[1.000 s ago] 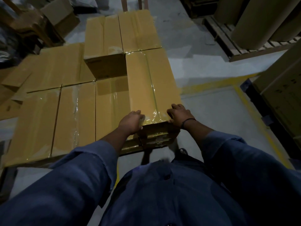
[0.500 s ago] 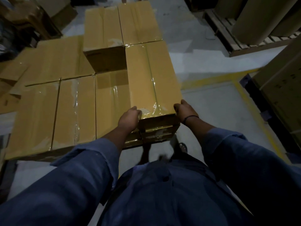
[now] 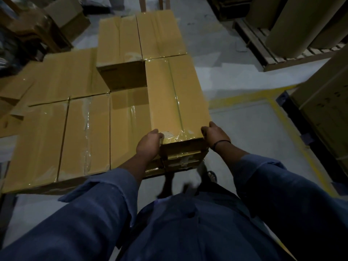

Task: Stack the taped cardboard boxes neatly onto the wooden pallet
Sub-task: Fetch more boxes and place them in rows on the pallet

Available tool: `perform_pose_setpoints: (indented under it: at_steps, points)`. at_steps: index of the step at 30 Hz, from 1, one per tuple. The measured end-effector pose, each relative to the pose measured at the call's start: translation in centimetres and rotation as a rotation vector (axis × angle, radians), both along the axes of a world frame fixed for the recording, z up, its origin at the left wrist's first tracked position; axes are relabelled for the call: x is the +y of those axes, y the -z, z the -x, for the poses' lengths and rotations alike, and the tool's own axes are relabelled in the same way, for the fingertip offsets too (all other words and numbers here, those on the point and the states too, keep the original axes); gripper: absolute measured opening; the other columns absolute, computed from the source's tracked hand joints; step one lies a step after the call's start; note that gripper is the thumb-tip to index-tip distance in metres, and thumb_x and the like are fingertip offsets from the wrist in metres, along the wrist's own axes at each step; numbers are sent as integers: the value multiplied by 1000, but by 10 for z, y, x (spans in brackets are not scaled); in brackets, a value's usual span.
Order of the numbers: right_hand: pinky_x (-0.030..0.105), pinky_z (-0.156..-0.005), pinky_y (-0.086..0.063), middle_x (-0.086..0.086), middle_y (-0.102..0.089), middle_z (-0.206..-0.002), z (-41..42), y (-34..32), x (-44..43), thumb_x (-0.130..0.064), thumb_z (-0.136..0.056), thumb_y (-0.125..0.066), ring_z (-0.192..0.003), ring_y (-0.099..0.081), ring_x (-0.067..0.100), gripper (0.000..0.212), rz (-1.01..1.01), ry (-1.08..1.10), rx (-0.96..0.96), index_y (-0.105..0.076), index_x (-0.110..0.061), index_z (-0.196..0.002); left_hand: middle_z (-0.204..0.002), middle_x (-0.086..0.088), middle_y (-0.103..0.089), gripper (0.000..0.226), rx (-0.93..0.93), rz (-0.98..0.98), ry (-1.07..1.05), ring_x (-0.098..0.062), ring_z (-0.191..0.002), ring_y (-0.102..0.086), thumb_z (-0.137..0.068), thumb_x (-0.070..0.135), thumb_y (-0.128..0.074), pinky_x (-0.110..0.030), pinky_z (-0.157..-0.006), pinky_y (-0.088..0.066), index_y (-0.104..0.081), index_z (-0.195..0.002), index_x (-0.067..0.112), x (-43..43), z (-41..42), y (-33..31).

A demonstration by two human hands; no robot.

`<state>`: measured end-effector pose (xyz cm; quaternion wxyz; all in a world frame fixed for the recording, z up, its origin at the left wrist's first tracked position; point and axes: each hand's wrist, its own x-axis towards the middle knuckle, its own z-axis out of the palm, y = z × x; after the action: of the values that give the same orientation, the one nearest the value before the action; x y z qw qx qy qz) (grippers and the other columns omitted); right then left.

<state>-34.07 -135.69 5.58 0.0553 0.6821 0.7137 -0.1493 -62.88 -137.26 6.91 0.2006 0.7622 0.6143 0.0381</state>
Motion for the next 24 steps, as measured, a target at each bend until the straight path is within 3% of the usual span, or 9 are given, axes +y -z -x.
perform_pose_setpoints:
  at_steps: [5, 8, 15, 24]
  points:
    - [43, -79, -56, 9, -43, -103, 2, -2, 1, -6, -91, -65, -77, -51, 31, 15, 18, 6, 13, -54, -17, -93, -133, -8, -60, 42, 7, 4, 5, -32, -116, -63, -87, -1, -71, -40, -94, -53, -71, -124, 17, 1, 1, -2]
    - [46, -83, -57, 11, -45, -111, 1, -1, 1, -10, -93, -62, -81, -53, 32, 11, 21, 29, 37, -60, -16, -102, -128, -3, -59, 38, 6, 14, -17, -29, -111, -64, -87, 2, -69, -39, -88, -54, -71, -121, 20, -1, -1, -5]
    - [43, -87, -51, 11, -50, -120, 4, -4, -14, -26, -96, -60, -107, -51, 35, 20, -62, 41, 53, -62, -17, -114, -123, 2, -60, 37, 91, -71, 7, -29, -104, -65, -89, 34, -73, -38, -81, -55, -68, -124, 24, -9, -4, -11]
    - [46, -101, -45, 11, -49, -144, -16, -5, -23, -27, -96, -58, -129, -43, 34, 30, -115, 89, 131, -60, -18, -124, -155, 0, -50, 41, 95, -167, 99, -29, -129, -55, -97, 39, -62, -44, -104, -42, -62, -136, 28, 5, -45, -25]
